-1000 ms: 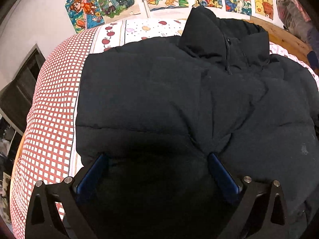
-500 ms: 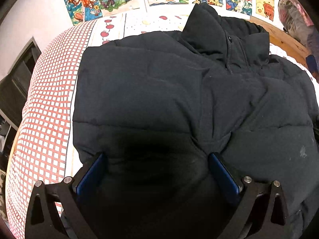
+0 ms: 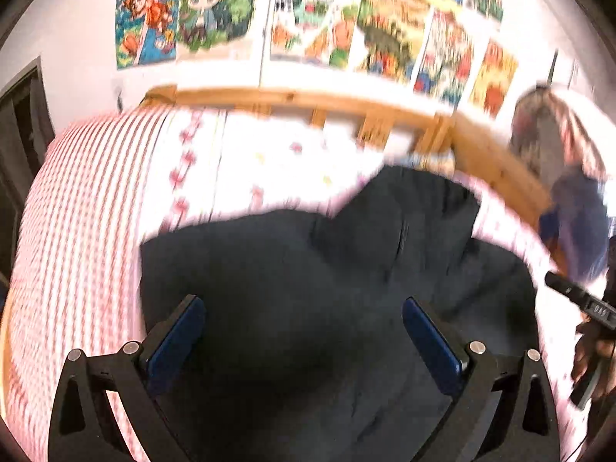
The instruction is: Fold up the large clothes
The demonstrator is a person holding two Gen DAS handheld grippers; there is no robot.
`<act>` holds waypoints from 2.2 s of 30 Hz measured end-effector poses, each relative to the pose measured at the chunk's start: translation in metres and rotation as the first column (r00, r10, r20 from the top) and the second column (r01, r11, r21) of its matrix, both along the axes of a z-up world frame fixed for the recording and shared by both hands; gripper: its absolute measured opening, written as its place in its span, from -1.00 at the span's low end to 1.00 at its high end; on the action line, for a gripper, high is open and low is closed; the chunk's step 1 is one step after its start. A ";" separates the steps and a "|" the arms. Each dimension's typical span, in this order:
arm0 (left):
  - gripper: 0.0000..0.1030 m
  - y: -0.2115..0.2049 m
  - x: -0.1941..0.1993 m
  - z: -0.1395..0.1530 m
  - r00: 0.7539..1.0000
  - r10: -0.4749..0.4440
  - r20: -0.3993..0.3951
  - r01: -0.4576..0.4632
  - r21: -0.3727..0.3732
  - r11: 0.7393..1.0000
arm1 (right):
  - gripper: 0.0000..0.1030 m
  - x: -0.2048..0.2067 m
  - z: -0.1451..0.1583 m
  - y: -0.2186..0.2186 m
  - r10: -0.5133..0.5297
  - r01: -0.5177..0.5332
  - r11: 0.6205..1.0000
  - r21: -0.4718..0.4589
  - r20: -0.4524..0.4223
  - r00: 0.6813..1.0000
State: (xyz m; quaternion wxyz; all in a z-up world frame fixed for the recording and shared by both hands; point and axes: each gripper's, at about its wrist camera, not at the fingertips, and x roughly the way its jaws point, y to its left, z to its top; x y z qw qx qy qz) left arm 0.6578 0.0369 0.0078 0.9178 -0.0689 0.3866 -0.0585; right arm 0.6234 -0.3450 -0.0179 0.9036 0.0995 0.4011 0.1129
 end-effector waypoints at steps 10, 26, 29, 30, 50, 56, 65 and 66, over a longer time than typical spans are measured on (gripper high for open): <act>0.94 -0.029 0.105 -0.026 0.996 -0.061 0.060 0.063 -0.036 0.997 | 0.53 0.120 0.021 0.046 -0.060 0.055 0.995 0.083 0.065 0.996; -0.91 -0.026 0.093 -0.013 0.987 -0.138 0.088 0.144 -0.061 0.988 | -0.86 0.151 0.005 0.068 -0.041 0.034 0.997 0.068 0.105 0.994; -0.91 -0.016 0.071 -0.012 0.982 -0.179 0.064 0.183 -0.067 0.981 | -0.89 0.125 0.014 0.061 0.010 -0.017 0.999 0.047 0.145 0.989; -0.91 -0.013 0.063 -0.014 0.978 -0.201 0.049 0.204 -0.064 0.977 | -0.89 0.114 0.017 0.058 0.034 -0.041 0.998 0.040 0.158 0.987; -0.91 -0.046 0.019 -0.107 0.938 -0.317 -0.143 0.339 0.175 0.925 | -0.90 0.046 -0.047 0.067 0.222 -0.227 0.945 -0.235 -0.048 0.974; -0.85 -0.035 0.002 -0.079 0.938 -0.345 -0.027 0.345 0.154 0.926 | -0.87 0.039 -0.044 0.068 0.208 -0.202 0.950 -0.236 -0.002 0.978; -0.53 -0.018 -0.002 -0.022 0.929 -0.300 0.215 0.303 0.024 0.953 | -0.81 0.023 0.023 0.040 0.193 -0.183 0.980 -0.075 0.167 0.967; -0.53 -0.020 0.005 -0.020 0.933 -0.285 0.218 0.292 0.001 0.957 | -0.81 0.027 0.028 0.039 0.181 -0.173 0.983 -0.057 0.180 0.967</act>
